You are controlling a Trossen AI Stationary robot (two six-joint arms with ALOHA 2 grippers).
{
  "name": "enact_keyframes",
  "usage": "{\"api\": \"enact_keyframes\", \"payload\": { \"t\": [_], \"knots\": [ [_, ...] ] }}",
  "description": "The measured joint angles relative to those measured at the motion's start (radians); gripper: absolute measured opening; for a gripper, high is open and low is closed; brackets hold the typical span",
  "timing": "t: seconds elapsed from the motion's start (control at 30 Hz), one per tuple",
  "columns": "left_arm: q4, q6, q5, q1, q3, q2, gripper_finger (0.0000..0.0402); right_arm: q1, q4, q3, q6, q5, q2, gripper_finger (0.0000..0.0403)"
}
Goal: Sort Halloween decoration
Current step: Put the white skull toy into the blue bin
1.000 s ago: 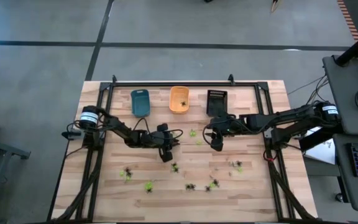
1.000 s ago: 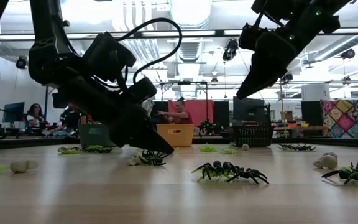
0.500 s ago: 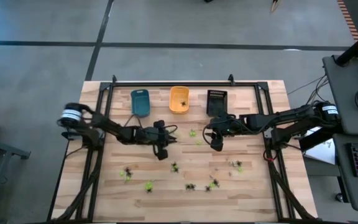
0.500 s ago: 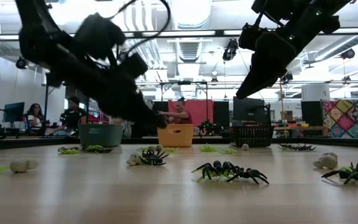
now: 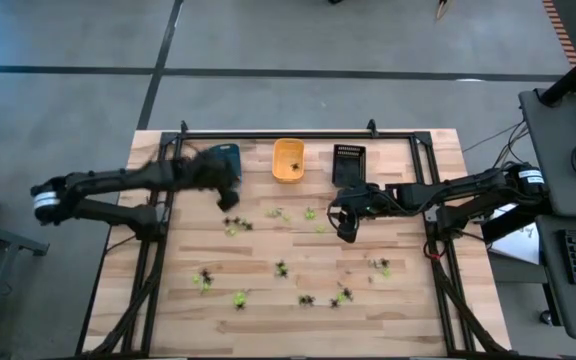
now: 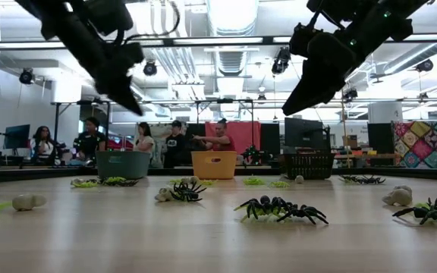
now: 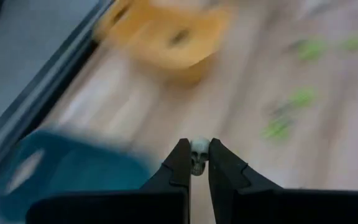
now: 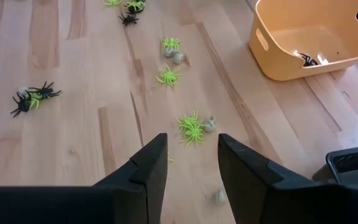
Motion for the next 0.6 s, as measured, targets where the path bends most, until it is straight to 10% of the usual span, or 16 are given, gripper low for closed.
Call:
{"api": "enact_keyframes", "payload": {
  "t": [0.27,0.6],
  "knots": [
    [-0.283,0.112,0.086,0.404,0.171,0.131,0.0001,0.000,0.004,0.000,0.003,0.000,0.000,0.0129],
    [-0.297,0.250,0.177,0.468,0.227,0.330,0.0003,0.000,0.005,0.000,0.010,0.000,0.000,0.0131]
  ]
}}
